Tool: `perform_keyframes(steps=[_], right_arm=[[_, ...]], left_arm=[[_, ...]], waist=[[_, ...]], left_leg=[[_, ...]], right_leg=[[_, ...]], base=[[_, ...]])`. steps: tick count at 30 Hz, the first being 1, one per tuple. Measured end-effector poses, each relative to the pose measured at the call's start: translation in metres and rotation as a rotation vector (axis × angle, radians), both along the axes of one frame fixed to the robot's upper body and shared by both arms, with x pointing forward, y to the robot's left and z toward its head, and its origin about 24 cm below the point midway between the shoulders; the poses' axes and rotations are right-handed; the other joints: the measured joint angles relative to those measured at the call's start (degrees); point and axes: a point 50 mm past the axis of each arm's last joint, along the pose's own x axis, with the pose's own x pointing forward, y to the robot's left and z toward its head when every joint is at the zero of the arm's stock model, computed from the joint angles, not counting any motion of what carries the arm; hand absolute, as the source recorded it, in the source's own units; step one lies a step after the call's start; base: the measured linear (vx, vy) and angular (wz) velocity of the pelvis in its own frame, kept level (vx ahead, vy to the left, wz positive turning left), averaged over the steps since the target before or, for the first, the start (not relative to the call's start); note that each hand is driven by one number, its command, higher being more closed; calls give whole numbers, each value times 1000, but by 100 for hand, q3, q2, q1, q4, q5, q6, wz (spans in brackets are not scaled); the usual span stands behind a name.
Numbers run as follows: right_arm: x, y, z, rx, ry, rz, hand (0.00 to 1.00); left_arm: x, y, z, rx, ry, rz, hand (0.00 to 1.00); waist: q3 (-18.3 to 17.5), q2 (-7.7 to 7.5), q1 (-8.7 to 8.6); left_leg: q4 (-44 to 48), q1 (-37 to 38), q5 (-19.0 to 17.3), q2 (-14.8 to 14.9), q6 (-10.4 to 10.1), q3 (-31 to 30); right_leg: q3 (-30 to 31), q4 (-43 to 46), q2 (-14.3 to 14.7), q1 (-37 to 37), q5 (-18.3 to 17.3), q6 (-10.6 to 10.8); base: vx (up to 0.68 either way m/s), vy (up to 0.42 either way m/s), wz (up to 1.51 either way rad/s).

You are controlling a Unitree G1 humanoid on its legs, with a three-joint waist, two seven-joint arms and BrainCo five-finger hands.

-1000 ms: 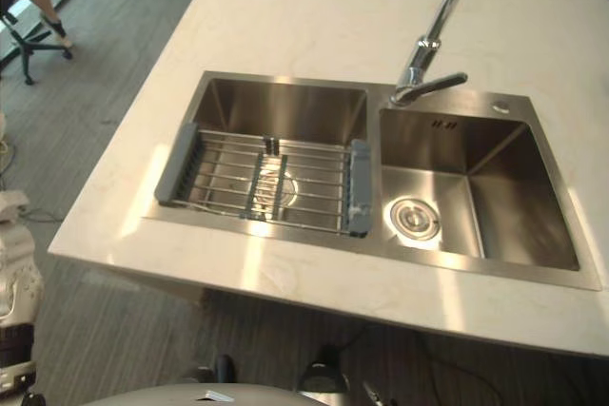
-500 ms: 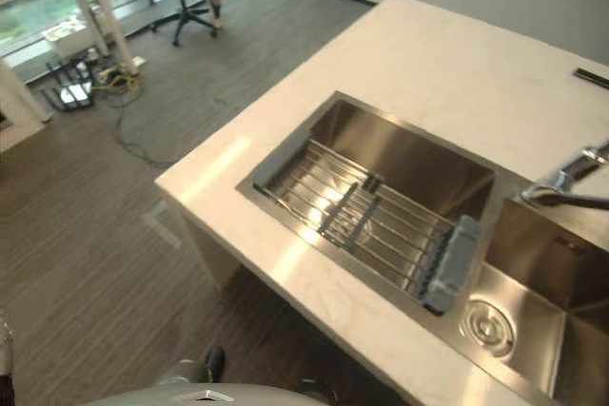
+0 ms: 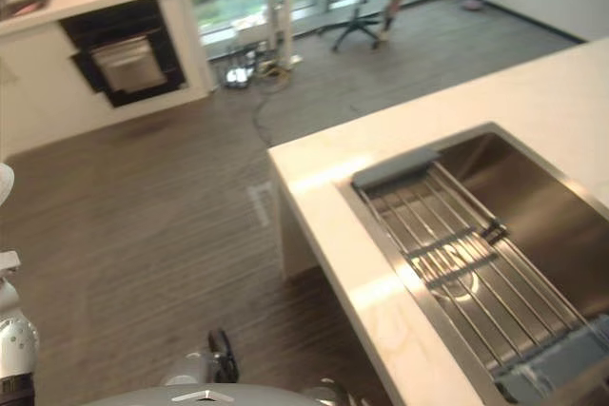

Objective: Walk over to the sink, pick up the cup, carry it to the dishwasher, place the cup inside the dishwasher, then close the dishwasher door

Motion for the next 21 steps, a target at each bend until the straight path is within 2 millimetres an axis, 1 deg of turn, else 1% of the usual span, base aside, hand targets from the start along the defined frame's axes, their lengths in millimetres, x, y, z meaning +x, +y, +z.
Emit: perform_keyframes(steps=[1, 2, 3, 4, 5, 6, 7, 8, 9, 10, 11, 12, 13, 14, 16, 17, 19, 20, 21], right_arm=[[3, -7, 2, -21, -9, 1, 0], [1, -11, 4, -32, -9, -1, 0], [-5, -22, 9, -69, -6, 2, 0], [-13, -32, 12, -95, 14, 6, 0], [-19, -42, 16, -119, 28, 10, 0], [-30, -61, 25, -160, 61, 25, 0], [-25, -61, 24, -155, 55, 25, 0], [-21, -56, 22, -142, 47, 28, 0], [-18, -46, 17, -116, 41, 44, 0], [-19, -34, 13, -84, 40, 67, 0], [-22, -25, 10, -59, 45, 77, 0], [-22, -25, 10, -59, 45, 84, 0], [-20, -26, 10, -69, 39, 97, 0], [-19, -27, 11, -74, 36, 104, 0], [-13, -29, 12, -95, 22, 126, 0], [-9, -30, 12, -106, 5, 131, 0], [-4, -29, 13, -113, -14, 140, 0], [-2, -27, 12, -112, -19, 144, 0], [-1, -25, 12, -107, -21, 141, 0]], left_arm=[[-2, 3, -1, -20, -11, 7, 100], [-1, 1, 0, -27, -22, -5, 100], [6, -4, 5, -16, -52, -49, 100], [14, -12, 14, 8, -93, -99, 100], [17, -17, 19, 17, -115, -125, 100], [17, -24, 24, 27, -142, -157, 100], [18, -23, 26, 41, -138, -163, 100], [20, -24, 27, 42, -132, -172, 100], [23, -26, 26, 38, -111, -191, 100], [29, -33, 24, 33, -82, -234, 100], [33, -42, 26, 43, -67, -286, 100], [33, -46, 27, 53, -66, -305, 100], [35, -57, 33, 74, -72, -356, 100], [36, -61, 35, 78, -70, -376, 100], [40, -73, 32, 82, -40, -438, 100], [43, -79, 29, 77, -17, -467, 100], [47, -88, 23, 71, 16, -519, 100], [47, -95, 19, 73, 31, -554, 100], [47, -97, 16, 69, 39, -565, 100]], waist=[[61, -111, 43], [59, -106, 5], [33, -66, -103], [13, -16, -202], [8, 38, -243], [-137, 435, -285], [-127, 456, -381], [-120, 445, -396], [-107, 409, -398], [-81, 308, -401], [-58, 244, -392], [-55, 228, -341], [-69, 235, -289], [-74, 230, -300], [-83, 238, -249], [-96, 244, -265], [-127, 220, -325], [-167, 230, -343], [-165, 224, -370]], left_leg=[[712, 38, 259, 353, -172, 213], [941, 112, 384, 549, -269, 304], [1316, 219, 644, 926, -335, 403], [1513, 409, 1554, 1161, -3, 465], [1588, 483, 2299, 1199, 109, 481], [1472, 628, 2731, 1361, -441, 489], [1384, 623, 2128, 1274, 135, 763], [1330, 577, 2275, 1249, 138, 900], [1133, 564, 2570, 1217, -162, 1001], [648, 641, 2806, 1065, -435, 1100], [842, 677, 2368, 946, -522, 1161], [941, 728, 2062, 829, -611, 1184], [710, 831, 1700, 601, -610, 1302], [579, 828, 1692, 552, -629, 1288], [97, 836, 1715, 364, -665, 1220], [-130, 818, 1687, 266, -705, 1180], [-393, 767, 1589, 127, -823, 984], [-538, 759, 1517, 49, -814, 879], [-625, 767, 1496, 21, -782, 807]], right_leg=[[-134, 143, -405, -121, 141, 9], [-163, 107, -548, -110, 232, 41], [-247, 121, -787, -38, 400, 111], [-305, 413, -1058, -54, 486, 173], [-266, 591, -1201, -87, 422, 258], [-233, 836, -1072, -246, 108, 422], [-163, 737, -1033, -269, -150, 456], [-206, 665, -1005, -242, -111, 448], [-335, 508, -905, -113, 49, 507], [-604, 257, -743, 40, 393, 404], [-693, 153, -703, 129, 653, 262], [-744, 138, -702, 165, 730, 227], [-950, 42, -588, 280, 789, 235], [-1017, -10, -560, 320, 824, 223], [-1177, -276, -429, 392, 1012, 209], [-1268, -376, -363, 467, 1100, 235], [-1310, -415, -315, 515, 1166, 188], [-1307, -338, -316, 548, 1187, 175], [-1288, -155, -355, 524, 1217, 125]], base=[[-52, 5, 5], [-44, 48, 35], [-8, 116, 83], [9, 142, 97], [20, 193, 88], [2, 219, 81], [-3, 204, 79], [36, 92, 75], [122, -11, 86], [138, -35, 105], [120, -15, 91], [112, 14, 78], [97, 12, 61], [86, 12, 70], [55, 50, 57], [80, 77, 59], [97, 115, 78], [70, 101, 79], [16, 67, 76]])
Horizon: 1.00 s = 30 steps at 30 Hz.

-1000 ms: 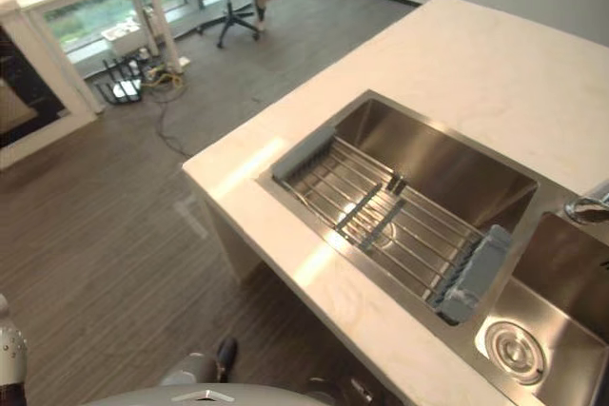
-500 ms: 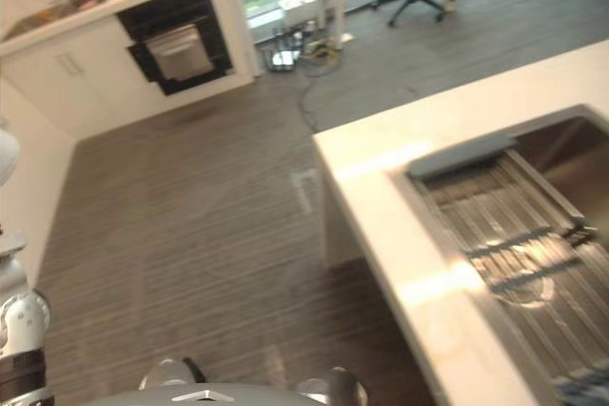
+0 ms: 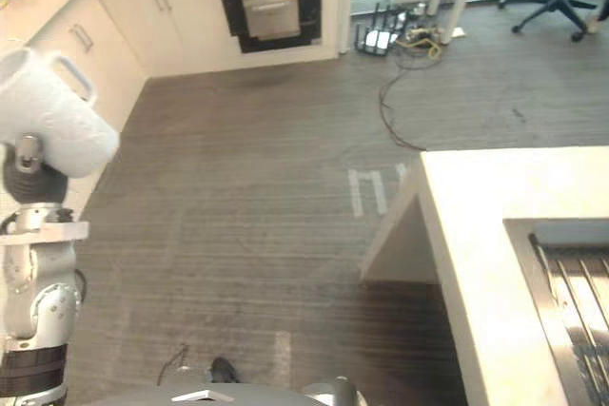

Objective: Walk over to the sink, pick up the cup, carry it to the dishwasher, place the cup inside the dishwasher, then close the dishwasher door

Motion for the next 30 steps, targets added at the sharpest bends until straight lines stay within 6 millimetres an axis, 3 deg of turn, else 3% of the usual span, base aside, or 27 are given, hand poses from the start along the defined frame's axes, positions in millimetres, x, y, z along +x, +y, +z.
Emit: perform_keyframes(steps=[1, 2, 3, 4, 5, 7, 9, 12, 19, 30], right_arm=[[2, 2, -1, 10, -10, -17, 0], [5, 5, -2, 18, -18, -25, 0], [10, 12, -4, 43, -36, -24, 0], [7, 12, -4, 47, -25, -37, 0], [5, 12, -5, 53, -19, -47, 0], [2, 11, -5, 56, -22, -73, 0], [3, 20, -8, 82, -25, -78, 0], [8, 32, -11, 118, -22, -64, 0], [30, 31, -10, 97, -36, -28, 0], [44, 52, -14, 214, -76, 41, 0]], left_arm=[[2, -4, -8, -34, 22, -11, 100], [3, -4, -13, -55, 37, -8, 100], [5, 1, -18, -85, 53, 14, 100], [9, -7, -34, -118, 119, -6, 100], [9, -11, -41, -118, 146, -20, 100], [7, -27, -53, -113, 193, -92, 100], [9, -32, -54, -91, 181, -130, 100], [10, -26, -64, -79, 224, -110, 100], [12, -26, -73, -75, 270, -98, 100], [13, -22, -82, -81, 317, -63, 100]], waist=[[44, 96, -65], [63, 179, -57], [44, -20, -94], [28, 122, -213], [38, 68, -211], [13, 22, -206], [19, -2, -208], [-10, -90, -81], [-21, -98, -94], [-281, -314, -86]], left_leg=[[-245, 75, -28, 26, -17, -201], [-432, 128, -41, 53, -58, -279], [-787, 259, -67, -88, -319, -415], [-1160, 428, -162, -108, -644, -648], [-1270, 516, -89, -197, -712, -667], [-1328, 504, -87, -431, -657, -974], [-1408, 450, -16, -511, -571, -1178], [-1409, 457, 6, -567, -567, -1211], [-1465, 442, 180, -427, -640, -1358], [-1466, 319, 107, -464, -657, -1458]], right_leg=[[303, 441, -42, -306, -272, 117], [558, -156, 259, -363, -504, 320], [1082, -1249, 594, -401, 216, 219], [1260, -1108, 665, -288, 233, 329], [1477, -1052, 658, -272, 195, 333], [2374, -1083, 648, -205, 132, 260], [2612, -1134, 635, -162, 125, 246], [2653, -1430, 662, 17, 125, 247], [2746, -1714, 862, 84, 110, 259], [3188, -2064, 961, -26, 87, 206]], base=[[-33, 20, 51], [-64, -26, 57], [-49, -45, 75], [-15, -11, 72], [37, 51, 62], [35, 69, 59], [5, 73, 62], [-6, 12, 13], [-86, -44, -3], [-41, -4, -8]])
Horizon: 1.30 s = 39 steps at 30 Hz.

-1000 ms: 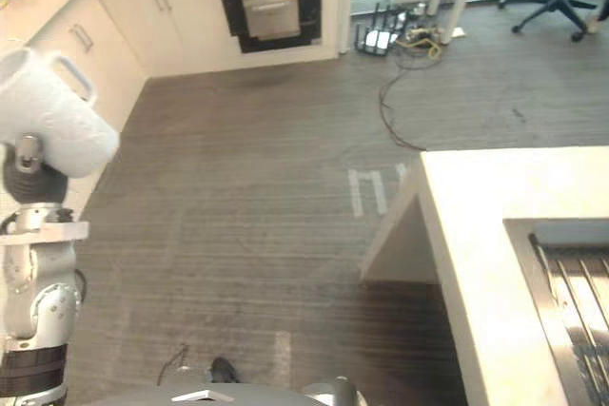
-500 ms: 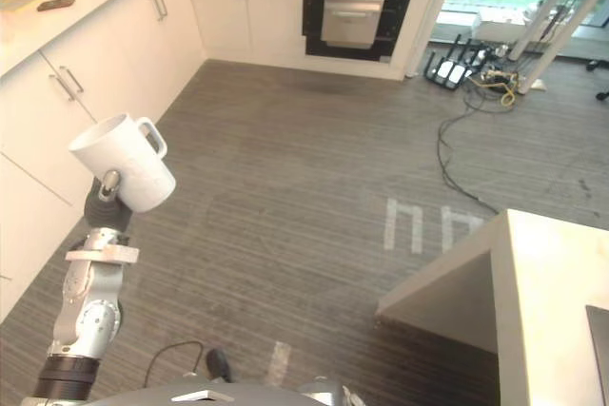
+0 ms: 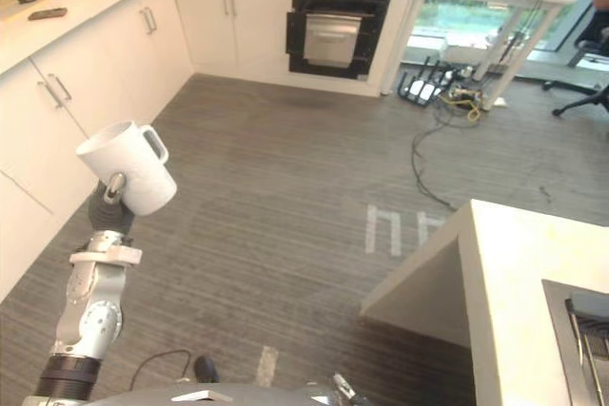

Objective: Walk over to the sink, pick up the cup, carry it to the dishwasher, place the cup inside the dishwasher, then close the dishwasher door

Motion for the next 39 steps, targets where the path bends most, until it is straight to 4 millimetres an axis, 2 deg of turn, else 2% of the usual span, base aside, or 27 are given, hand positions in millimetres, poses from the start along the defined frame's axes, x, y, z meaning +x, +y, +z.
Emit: perform_keyframes(steps=[4, 5, 10, 13, 15, 17, 19, 22, 23, 24, 25, 26, 27, 28, 29, 30, 31, 32, 33, 35, 36, 37, 39], right_arm=[[-3, 3, 0, 22, -11, 32, 0], [-7, 5, -2, 57, -10, 119, 0], [-7, 4, -1, 55, -10, 118, 0], [-8, 2, -1, 56, -16, 120, 0], [-7, 1, -1, 60, -23, 111, 0], [-10, -6, 0, 53, -32, 67, 0], [-13, -9, 1, 46, -32, 44, 0], [-22, -16, 0, 11, 2, -23, 0], [-23, -18, 1, -2, 8, -47, 0], [-22, -16, 0, -4, 6, -52, 0], [-20, -21, 2, -38, 7, -58, 0], [-19, -28, 4, -79, -4, -64, 0], [-16, -31, 6, -98, -15, -58, 0], [-10, -35, 8, -126, -25, -52, 0], [-9, -33, 8, -127, -29, -51, 0], [-8, -31, 8, -126, -38, -51, 0], [-1, -26, 7, -121, -63, -49, 0], [2, -23, 7, -118, -70, -41, 0], [9, -17, 6, -116, -79, 0, 0], [10, -14, 6, -113, -80, 18, 0], [8, -12, 5, -104, -70, 12, 0], [5, -11, 4, -96, -57, 5, 0], [-7, -5, 1, -72, -9, -16, 0]], left_arm=[[0, 3, -4, 0, 19, 12, 100], [-1, 11, -4, -7, 14, 44, 100], [-1, 13, -3, -7, 13, 51, 100], [-2, 21, -1, -7, 5, 85, 100], [-3, 26, 3, -8, -14, 104, 100], [-5, 27, 13, -22, -62, 119, 100], [-5, 24, 17, -28, -84, 113, 100], [-11, 15, 25, -47, -137, 88, 100], [-11, 14, 27, -49, -150, 81, 100], [-12, 13, 29, -48, -162, 76, 100], [-16, 11, 35, -50, -190, 67, 100], [-17, 8, 40, -63, -228, 69, 100], [-17, 7, 40, -71, -229, 70, 100], [-17, 5, 39, -69, -218, 75, 100], [-18, 6, 39, -67, -211, 87, 100], [-18, 7, 39, -64, -213, 93, 100], [-19, 11, 40, -71, -217, 123, 100], [-19, 13, 39, -73, -217, 139, 100], [-19, 13, 38, -75, -212, 150, 100], [-16, 5, 35, -73, -192, 112, 100], [-12, -4, 37, -62, -191, 60, 100], [-9, -9, 39, -56, -194, 30, 100], [-2, -21, 44, -18, -198, -51, 100]], waist=[[-49, -75, -2], [-227, -238, -124], [-218, -224, -124], [-169, -201, -126], [-101, -196, -105], [59, -67, -87], [133, -7, -78], [222, 63, 35], [223, 46, 64], [230, 18, 76], [223, -46, 81], [263, -49, 50], [276, -40, 36], [278, -37, 17], [285, -14, 7], [299, 127, 8], [341, 89, 11], [382, 87, 37], [443, 75, 68], [450, 84, -37], [461, 89, -115], [485, 90, -119], [594, 67, -109]], left_leg=[[0, 51, -70, -22, -44, 0], [0, 359, -220, 35, -157, 141], [7, 357, -220, 35, -156, 147], [65, 343, -229, 32, -125, 147], [547, 130, -412, 135, -36, 138], [1301, -204, -762, 331, -8, 1], [1429, -255, -826, 343, -1, -30], [1892, -508, -1106, 266, 46, -250], [2101, -613, -1233, 184, 164, -276], [2252, -678, -1314, 134, 230, -269], [2508, -690, -1564, -53, 264, -191], [2626, -670, -1872, -251, 394, -311], [2663, -647, -1944, -311, 421, -365], [2562, -490, -2016, -422, 505, -512], [2229, -191, -2033, -481, 520, -624], [2054, -52, -2037, -476, 526, -661], [1828, 157, -2032, -469, 579, -811], [1731, 259, -2023, -466, 594, -868], [1562, 448, -1965, -475, 665, -1116], [1410, 579, -1965, -474, 576, -1332], [1355, 616, -2001, -527, 559, -1524], [1335, 660, -2014, -564, 552, -1604], [1223, 1043, -2163, -705, 513, -1750]], right_leg=[[145, -83, 5, 3, 79, -47], [353, -138, 84, 218, 157, -197], [355, -171, 85, 221, 169, -177], [354, -285, 88, 280, 245, -59], [363, -282, 82, 278, 291, 20], [252, -221, 111, 326, 267, 99], [225, -111, 93, 329, 192, 201], [26, 619, -174, 161, -638, 316], [-100, 875, -351, 124, -840, 425], [-137, 976, -464, 124, -892, 454], [-322, 1077, -667, 221, -771, 499], [-313, 2156, -966, -53, -613, 431], [-186, 2910, -1154, -404, -473, 190], [185, 4090, -1380, -1035, 315, -592], [602, 4582, -1354, -1344, 1519, -535], [740, 4868, -1301, -1488, 1674, -484], [799, 5471, -1206, -1830, 1168, -563], [783, 5659, -1117, -1989, 897, -566], [702, 5599, -741, -2343, 403, -514], [706, 4402, -179, -2568, 54, -217], [711, 3206, 119, -2610, 54, -122], [716, 2584, 228, -2623, 134, -60], [575, 370, 485, -2571, 959, 85]], base=[[16, -4, -15], [9, -6, -5], [0, 0, 0], [0, 0, 0], [-15, -14, 1], [-63, -43, 18], [-102, -32, 27], [-70, -8, 44], [-17, 45, 52], [36, 141, 55], [147, 195, 54], [169, 221, 56], [164, 234, 61], [201, 285, 61], [177, 239, 58], [253, 224, 48], [160, 129, 28], [294, 224, 21], [278, 177, 13], [342, 114, 48], [318, 24, 74], [369, -11, 76], [443, -44, 53]])
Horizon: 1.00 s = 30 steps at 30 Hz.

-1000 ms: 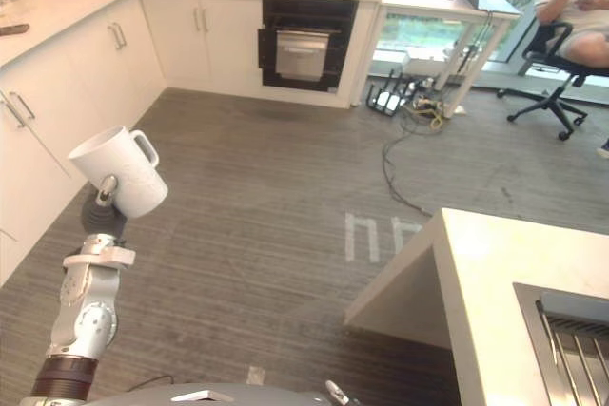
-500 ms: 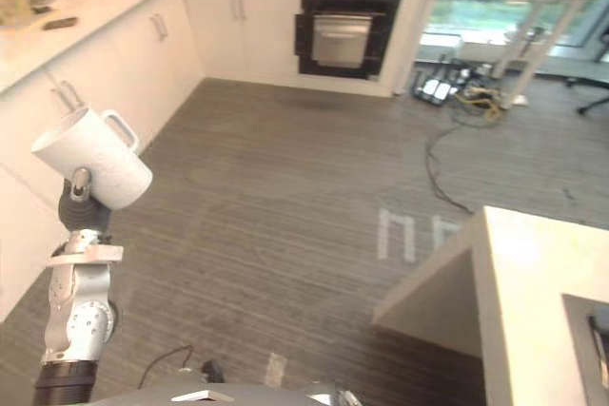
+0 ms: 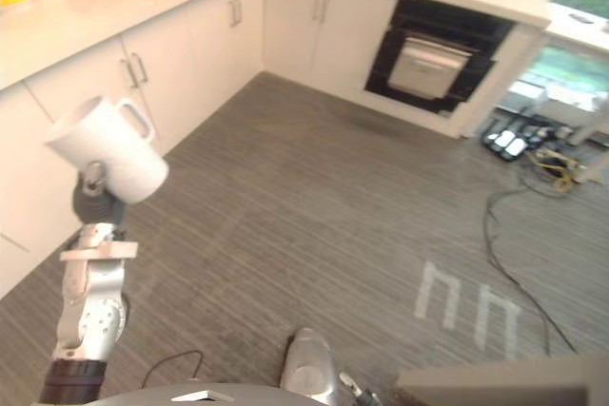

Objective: Walk over to the sink, pick up the cup, carry it to the dishwasher, place the cup inside the dishwasher, then close the dishwasher door

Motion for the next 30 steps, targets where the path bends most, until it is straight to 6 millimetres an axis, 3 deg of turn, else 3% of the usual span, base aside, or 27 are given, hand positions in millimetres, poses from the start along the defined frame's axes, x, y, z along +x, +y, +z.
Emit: perform_keyframes(steps=[3, 4, 5, 6, 7, 8, 10, 11, 12, 13, 14, 15, 16, 17, 18, 19, 21, 22, 23, 25, 26, 27, 29, 30], right_arm=[[-9, 5, -2, 15, 22, -9, 0], [-18, 6, -2, 19, 44, -16, 0], [-18, 0, -1, 4, 43, -22, 0], [-17, -3, 0, -2, 38, -31, 0], [-14, -8, 2, -18, 18, -59, 0], [-9, -9, 3, -27, -11, -73, 0], [-6, -9, 5, -29, -34, -93, 0], [-6, -10, 6, -43, -50, -101, 0], [-4, -14, 9, -72, -77, -104, 0], [-1, -16, 11, -86, -100, -113, 0], [5, -17, 14, -100, -139, -118, 0], [10, -18, 16, -108, -165, -123, 0], [24, -22, 21, -128, -218, -106, 0], [38, -22, 25, -133, -270, -96, 0], [45, -22, 27, -140, -296, -88, 0], [55, -24, 31, -155, -328, -60, 0], [80, -22, 39, -154, -407, -31, 0], [83, -22, 41, -156, -421, -28, 0], [86, -23, 42, -159, -428, -28, 0], [83, -28, 43, -178, -422, -3, 0], [81, -23, 41, -166, -413, 13, 0], [81, -19, 40, -154, -412, 24, 0], [81, -11, 41, -128, -426, 28, 0], [79, -11, 41, -127, -426, 24, 0]], left_arm=[[3, 2, -7, 58, 31, -48, 100], [2, 2, -10, 72, 43, -73, 100], [1, -3, -13, 64, 42, -106, 100], [1, -7, -13, 67, 36, -132, 100], [1, -13, -12, 78, 22, -174, 100], [2, -17, -10, 87, 9, -203, 100], [0, -22, -12, 82, 14, -227, 100], [-2, -27, -11, 76, 13, -247, 100], [-5, -33, -6, 63, -16, -276, 100], [-6, -35, -3, 48, -32, -285, 100], [-8, -37, 2, 41, -51, -303, 100], [-8, -38, 4, 38, -59, -308, 100], [-9, -39, 6, 25, -64, -316, 100], [-9, -39, 8, 14, -70, -319, 100], [-10, -39, 9, 15, -75, -320, 100], [-10, -39, 10, 21, -86, -327, 100], [-10, -39, 11, 27, -95, -332, 100], [-10, -38, 10, 28, -92, -328, 100], [-10, -36, 9, 34, -86, -322, 100], [-8, -31, 4, 38, -61, -302, 100], [-6, -19, -1, 51, -38, -254, 100], [-7, -13, -4, 52, -24, -221, 100], [-9, 8, -6, 81, -14, -96, 100], [-9, 10, -5, 94, -20, -75, 100]], waist=[[68, -112, 12], [11, -183, -5], [-43, 23, -6], [-74, 164, -21], [-165, 402, -28], [-203, 436, -39], [-181, 284, -125], [-176, 288, -125], [-183, 327, -89], [-189, 356, -48], [-220, 406, 33], [-223, 406, 63], [-199, 310, 112], [-216, 277, 192], [-225, 253, 224], [-241, 215, 221], [-264, 175, 236], [-264, 179, 240], [-263, 180, 220], [-291, 255, 234], [-315, 137, 298], [-349, 26, 311], [-421, -331, 298], [-431, -368, 275]], left_leg=[[-26, 574, -402, -120, -195, -131], [79, 773, -731, -152, -237, -226], [258, 803, -1042, 41, -329, -290], [318, 807, -1163, 175, -352, -316], [370, 811, -1272, 399, -423, -329], [553, 840, -1145, 447, -508, -288], [1211, 736, -862, 472, -572, -289], [1901, 540, -654, 593, -761, -286], [3357, -28, 91, 852, -1083, -290], [4159, -412, 486, 1050, -1155, -237], [4907, -804, 234, 1267, -990, -25], [5065, -966, 62, 1330, -855, 99], [4973, -1252, -265, 1415, -545, 362], [4421, -1481, -550, 1454, -373, 613], [3970, -1571, -609, 1439, -358, 692], [3046, -1690, -589, 1344, -375, 676], [776, -1969, -6, 1119, -683, 124], [510, -2083, 123, 1129, -781, 6], [269, -2258, 264, 1160, -962, -81], [-18, -2203, 426, 1165, -1067, 17], [250, -2035, 1013, 1034, -1119, -103], [423, -2013, 1010, 911, -1106, -136], [1068, -1999, 685, 596, -651, -71], [1179, -1991, 566, 522, -577, 14]], right_leg=[[-344, -73, -32, 17, 82, -174], [-243, 105, -7, 73, 289, -615], [-185, 573, 104, -69, 575, -744], [-155, 804, 213, -148, 541, -777], [-208, 1308, 362, -339, 101, -849], [-262, 1798, 301, -423, -329, -910], [-333, 2089, 254, -260, -720, -871], [-346, 2022, 327, -23, -878, -908], [-290, 1769, 541, 362, -1018, -954], [-222, 1555, 724, 595, -1039, -975], [-32, 1334, 906, 907, -1079, -1035], [43, 1235, 940, 1066, -1095, -1069], [263, 1011, 977, 1387, -1119, -1086], [544, 790, 971, 1636, -1130, -1078], [677, 685, 941, 1742, -1141, -1055], [838, 547, 872, 1876, -1162, -1010], [1346, 426, 711, 2064, -1303, -771], [1460, 424, 685, 2098, -1357, -701], [1642, 435, 635, 2217, -1454, -508], [1933, 462, 606, 2526, -1752, -277], [2233, 605, 446, 2650, -1955, -220], [2244, 691, 318, 2665, -1991, -231], [2114, 1482, -60, 2400, -2001, -226], [2035, 1743, -182, 2289, -1968, -193]], base=[[477, -97, 31], [595, -152, 33], [580, -161, 34], [527, -165, 32], [510, -177, 26], [506, -187, 25], [497, -228, 19], [567, -229, -9], [467, -136, -33], [569, -70, -70], [477, -25, -72], [495, 6, -90], [402, 43, -101], [393, 62, -107], [427, 103, -104], [369, 147, -93], [418, 222, -104], [525, 360, -95], [569, 435, -90], [562, 478, -107], [412, 385, -111], [494, 424, -134], [436, 374, -86], [378, 373, -43]])
